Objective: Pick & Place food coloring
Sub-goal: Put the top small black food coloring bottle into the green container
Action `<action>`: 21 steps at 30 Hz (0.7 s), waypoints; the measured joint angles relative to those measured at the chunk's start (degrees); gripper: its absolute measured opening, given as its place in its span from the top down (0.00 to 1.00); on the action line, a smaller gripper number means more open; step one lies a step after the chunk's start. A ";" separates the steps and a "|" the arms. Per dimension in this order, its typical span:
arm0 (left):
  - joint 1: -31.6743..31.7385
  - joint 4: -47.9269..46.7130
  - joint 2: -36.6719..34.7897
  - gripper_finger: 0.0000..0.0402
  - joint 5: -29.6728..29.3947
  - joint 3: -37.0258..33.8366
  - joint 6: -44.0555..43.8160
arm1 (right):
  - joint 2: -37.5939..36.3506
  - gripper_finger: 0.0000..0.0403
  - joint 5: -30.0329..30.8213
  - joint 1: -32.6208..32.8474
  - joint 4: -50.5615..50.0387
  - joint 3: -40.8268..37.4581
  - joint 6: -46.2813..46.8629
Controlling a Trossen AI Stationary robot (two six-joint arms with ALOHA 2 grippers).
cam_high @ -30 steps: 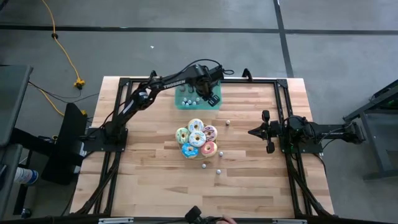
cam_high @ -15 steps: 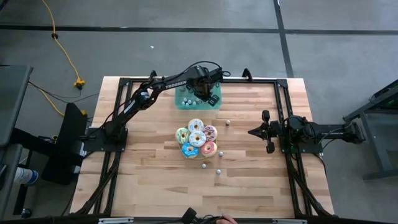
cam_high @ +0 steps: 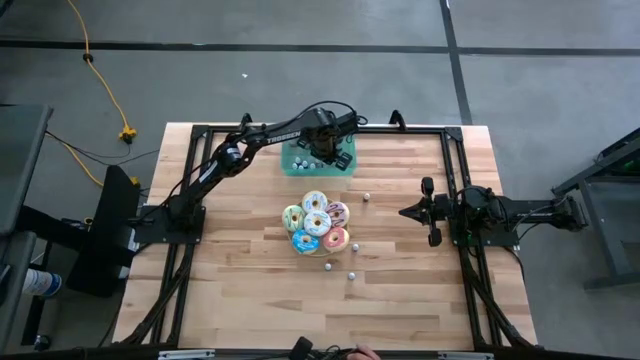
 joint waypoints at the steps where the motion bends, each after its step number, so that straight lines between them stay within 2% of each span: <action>1: 0.00 -0.08 0.00 0.92 0.00 0.00 0.00 | 0.00 1.00 0.01 -0.01 0.00 -0.01 0.00; 21: -0.28 2.40 -0.07 0.84 -0.04 -2.97 1.36 | 0.00 1.00 0.01 -0.02 0.01 -0.02 0.00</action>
